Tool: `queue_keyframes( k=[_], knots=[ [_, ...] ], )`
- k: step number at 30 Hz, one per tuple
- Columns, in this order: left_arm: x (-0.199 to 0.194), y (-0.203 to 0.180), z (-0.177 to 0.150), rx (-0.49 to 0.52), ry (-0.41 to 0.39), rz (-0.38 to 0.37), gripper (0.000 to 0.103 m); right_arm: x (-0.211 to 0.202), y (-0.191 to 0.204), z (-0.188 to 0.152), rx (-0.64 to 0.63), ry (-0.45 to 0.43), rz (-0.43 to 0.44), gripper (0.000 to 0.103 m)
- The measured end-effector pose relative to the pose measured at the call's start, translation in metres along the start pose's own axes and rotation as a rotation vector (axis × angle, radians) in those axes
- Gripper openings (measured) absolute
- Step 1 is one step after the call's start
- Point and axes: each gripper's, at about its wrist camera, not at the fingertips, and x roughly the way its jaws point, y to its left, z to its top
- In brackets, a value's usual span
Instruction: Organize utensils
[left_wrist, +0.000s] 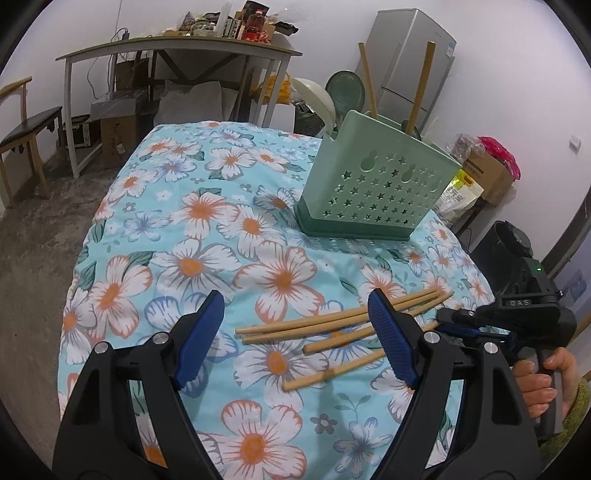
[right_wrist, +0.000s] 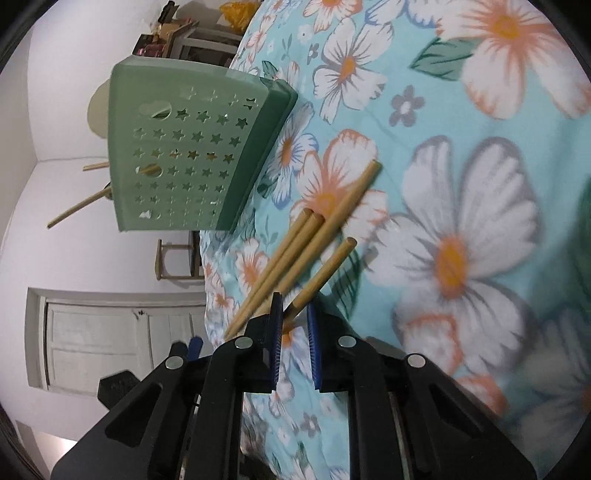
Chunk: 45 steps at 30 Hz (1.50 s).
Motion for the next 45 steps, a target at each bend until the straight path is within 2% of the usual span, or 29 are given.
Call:
queue_keyframes(
  k=[4, 5, 6, 9, 13, 15, 19, 24, 29, 33, 37, 39, 45],
  knots=[
    [0.001, -0.012, 0.007, 0.049, -0.005, -0.033, 0.074, -0.021, -0.004, 0.002, -0.020, -0.002, -0.016, 0.013],
    [0.001, -0.016, 0.009, 0.064, -0.010, -0.048, 0.071, -0.029, -0.006, 0.004, -0.029, -0.006, -0.019, 0.013],
    [0.002, -0.021, 0.011, 0.082, -0.015, -0.068, 0.063, -0.033, -0.006, 0.004, -0.035, -0.012, -0.024, 0.013],
    [0.007, -0.043, 0.022, 0.149, -0.016, -0.163, 0.048, -0.048, -0.011, 0.005, -0.052, -0.024, -0.027, 0.013],
    [0.028, -0.084, 0.037, 0.311, 0.063, -0.388, 0.042, -0.058, -0.023, 0.004, -0.048, -0.026, -0.008, 0.013],
    [0.049, -0.110, 0.040, 0.429, 0.155, -0.493, 0.039, -0.060, -0.029, 0.003, -0.042, -0.027, 0.003, 0.013],
    [0.086, -0.154, 0.034, 0.648, 0.270, -0.476, 0.029, -0.070, -0.043, 0.000, -0.034, -0.036, 0.030, 0.013],
    [0.113, -0.199, 0.019, 0.856, 0.351, -0.444, 0.028, -0.078, -0.055, 0.001, -0.027, -0.040, 0.057, 0.013],
    [0.133, -0.225, 0.008, 0.978, 0.393, -0.418, 0.024, -0.081, -0.061, 0.004, -0.028, -0.036, 0.075, 0.012],
    [0.157, -0.230, -0.002, 0.981, 0.467, -0.388, 0.016, -0.081, -0.063, 0.004, -0.031, -0.036, 0.087, 0.012],
    [0.164, -0.226, 0.000, 0.937, 0.484, -0.410, 0.014, -0.082, -0.062, 0.004, -0.043, -0.042, 0.087, 0.012],
    [0.164, -0.225, 0.003, 0.928, 0.478, -0.408, 0.007, -0.082, -0.061, 0.003, -0.047, -0.045, 0.085, 0.012],
    [0.153, -0.225, 0.014, 0.945, 0.433, -0.414, 0.004, -0.084, -0.058, 0.002, -0.042, -0.056, 0.082, 0.012]
  ],
)
